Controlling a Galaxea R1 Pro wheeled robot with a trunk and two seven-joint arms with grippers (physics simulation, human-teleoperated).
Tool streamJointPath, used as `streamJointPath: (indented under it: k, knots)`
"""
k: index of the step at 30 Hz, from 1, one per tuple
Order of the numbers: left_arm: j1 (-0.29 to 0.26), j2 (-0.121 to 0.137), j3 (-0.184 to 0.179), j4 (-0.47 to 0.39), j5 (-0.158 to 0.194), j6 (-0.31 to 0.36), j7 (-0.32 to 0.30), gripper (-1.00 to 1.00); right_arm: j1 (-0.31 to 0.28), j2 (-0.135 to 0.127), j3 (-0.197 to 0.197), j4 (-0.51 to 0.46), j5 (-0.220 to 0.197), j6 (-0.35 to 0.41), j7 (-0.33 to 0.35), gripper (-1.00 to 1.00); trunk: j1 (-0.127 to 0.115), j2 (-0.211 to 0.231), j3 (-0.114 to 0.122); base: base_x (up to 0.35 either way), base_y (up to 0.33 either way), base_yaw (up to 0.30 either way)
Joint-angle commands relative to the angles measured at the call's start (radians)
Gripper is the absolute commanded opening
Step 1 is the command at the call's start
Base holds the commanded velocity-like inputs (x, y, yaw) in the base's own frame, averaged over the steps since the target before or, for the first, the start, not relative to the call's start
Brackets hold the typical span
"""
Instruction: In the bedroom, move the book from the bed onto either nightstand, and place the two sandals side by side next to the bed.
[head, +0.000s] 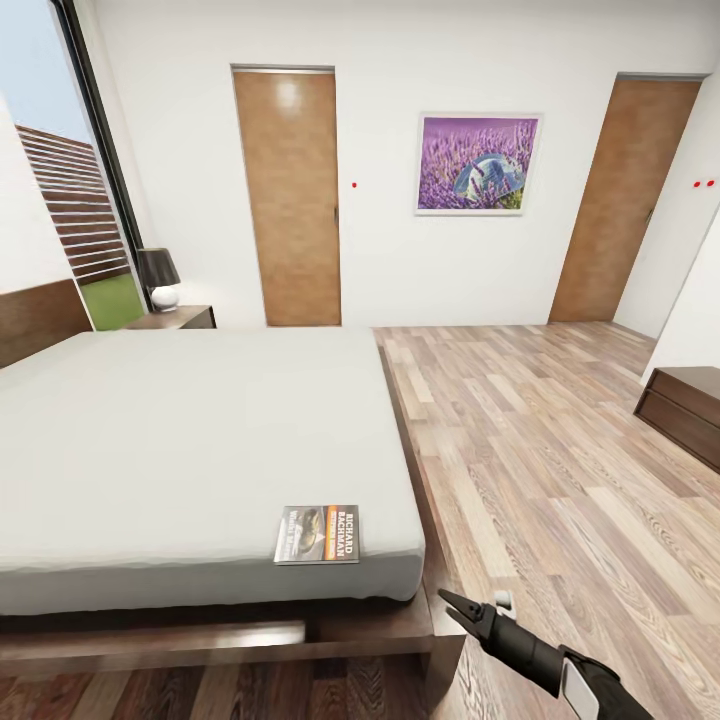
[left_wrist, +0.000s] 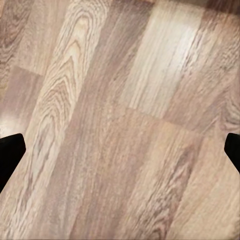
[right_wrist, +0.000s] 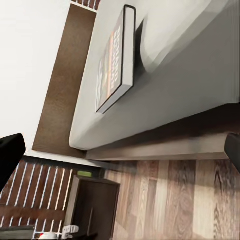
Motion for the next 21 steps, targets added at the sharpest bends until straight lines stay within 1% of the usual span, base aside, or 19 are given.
streamJointPath:
  k: [1,5,9,16,21]
  knots:
    - [-0.001,-0.001,-0.009,0.001,0.01,-0.002,-0.004,1.0,-0.001,0.0,0.0,0.001,-0.002,0.01,0.017,1.0,0.0,0.0,-0.001,0.0,0.0,0.0]
    - [-0.001,-0.012,-0.01,0.001,0.01,-0.002,-0.002,1.0,-0.001,0.0,0.007,0.001,0.003,0.012,0.073,1.0,0.0,0.0,-0.001,0.0,0.0,0.0]
    - [-0.001,-0.021,-0.011,0.002,0.01,-0.002,-0.001,1.0,0.0,0.001,0.011,0.002,0.006,0.014,0.11,1.0,0.0,0.0,-0.001,0.0,0.0,0.0]
    - [-0.001,-0.026,-0.011,0.001,0.01,-0.002,-0.001,1.0,0.0,-0.001,0.013,0.002,0.008,0.016,0.19,1.0,0.0,0.0,-0.001,0.0,0.0,0.0]
    - [-0.001,-0.028,-0.012,0.001,0.01,-0.002,-0.001,1.0,0.0,-0.003,0.014,0.002,0.009,0.028,0.223,1.0,0.0,0.0,-0.001,0.0,0.0,0.0]
